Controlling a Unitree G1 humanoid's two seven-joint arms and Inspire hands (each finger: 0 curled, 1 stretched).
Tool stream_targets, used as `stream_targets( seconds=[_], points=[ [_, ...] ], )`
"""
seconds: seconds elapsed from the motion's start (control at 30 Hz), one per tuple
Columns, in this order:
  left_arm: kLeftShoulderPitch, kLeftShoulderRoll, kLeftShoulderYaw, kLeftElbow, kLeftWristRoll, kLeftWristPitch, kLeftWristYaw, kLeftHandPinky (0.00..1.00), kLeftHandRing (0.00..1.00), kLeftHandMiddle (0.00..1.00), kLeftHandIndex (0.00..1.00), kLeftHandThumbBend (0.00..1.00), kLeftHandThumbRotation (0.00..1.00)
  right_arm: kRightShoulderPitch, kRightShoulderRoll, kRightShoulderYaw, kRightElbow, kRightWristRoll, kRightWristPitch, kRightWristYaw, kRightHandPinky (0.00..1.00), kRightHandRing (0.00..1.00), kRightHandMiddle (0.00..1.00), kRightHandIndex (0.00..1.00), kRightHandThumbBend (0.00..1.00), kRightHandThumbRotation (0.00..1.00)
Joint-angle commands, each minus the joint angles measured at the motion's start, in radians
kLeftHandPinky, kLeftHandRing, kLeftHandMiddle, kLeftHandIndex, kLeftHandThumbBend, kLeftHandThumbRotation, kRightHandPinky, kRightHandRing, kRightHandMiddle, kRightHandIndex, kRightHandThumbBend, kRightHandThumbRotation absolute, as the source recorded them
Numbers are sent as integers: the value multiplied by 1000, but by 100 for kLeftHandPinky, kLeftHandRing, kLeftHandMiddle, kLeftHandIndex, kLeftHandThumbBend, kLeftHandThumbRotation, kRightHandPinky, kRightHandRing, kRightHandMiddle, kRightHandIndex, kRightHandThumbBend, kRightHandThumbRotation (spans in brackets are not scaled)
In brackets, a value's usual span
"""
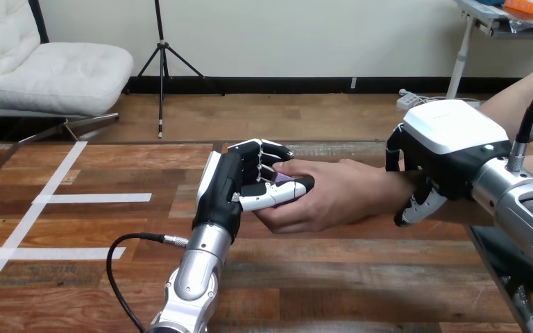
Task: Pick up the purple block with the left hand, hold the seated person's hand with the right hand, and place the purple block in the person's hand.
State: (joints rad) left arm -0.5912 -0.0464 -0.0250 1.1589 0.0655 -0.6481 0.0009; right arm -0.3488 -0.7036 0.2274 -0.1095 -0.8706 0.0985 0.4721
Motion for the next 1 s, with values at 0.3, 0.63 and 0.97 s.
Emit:
stream_targets(
  seconds=[0.3,0.63,0.97],
  points=[
    [-70,-84,-37,-62,15,-4,-36,33,40,45,47,79,0,-91,-13,-15,22,-38,-43,-63,28,35,43,53,81,0],
    [-74,-72,-48,-58,31,-6,-43,37,44,49,50,76,2,-82,-36,-15,38,-66,-91,-82,40,50,57,64,81,0],
    [-76,-54,-60,-53,44,-7,-95,53,64,69,67,73,14,-64,-38,-28,39,-76,-115,-109,51,60,65,70,82,0]
  ],
)
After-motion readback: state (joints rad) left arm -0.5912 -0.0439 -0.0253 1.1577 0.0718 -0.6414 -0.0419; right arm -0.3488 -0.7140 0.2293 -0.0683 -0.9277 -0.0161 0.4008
